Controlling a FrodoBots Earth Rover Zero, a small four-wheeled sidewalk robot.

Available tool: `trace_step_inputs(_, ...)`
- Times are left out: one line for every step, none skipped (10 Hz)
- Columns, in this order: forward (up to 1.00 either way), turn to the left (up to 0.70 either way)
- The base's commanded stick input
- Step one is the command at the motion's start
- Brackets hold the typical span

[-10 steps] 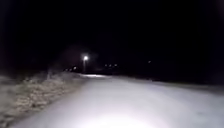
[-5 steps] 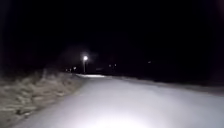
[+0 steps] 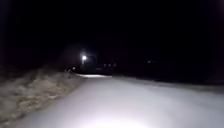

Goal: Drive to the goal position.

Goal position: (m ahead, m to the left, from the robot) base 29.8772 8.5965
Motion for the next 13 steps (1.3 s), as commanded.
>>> trace_step_inputs(0.70, 0.02)
trace_step_inputs(0.70, 0.14)
trace_step_inputs(0.70, 0.14)
trace_step_inputs(0.70, 0.14)
trace_step_inputs(0.70, 0.14)
trace_step_inputs(0.70, 0.14)
trace_step_inputs(0.70, 0.14)
trace_step_inputs(0.70, 0.12)
trace_step_inputs(0.70, 0.00)
trace_step_inputs(0.70, 0.00)
trace_step_inputs(0.70, 0.00)
trace_step_inputs(0.70, 0.00)
trace_step_inputs(0.70, 0.00)
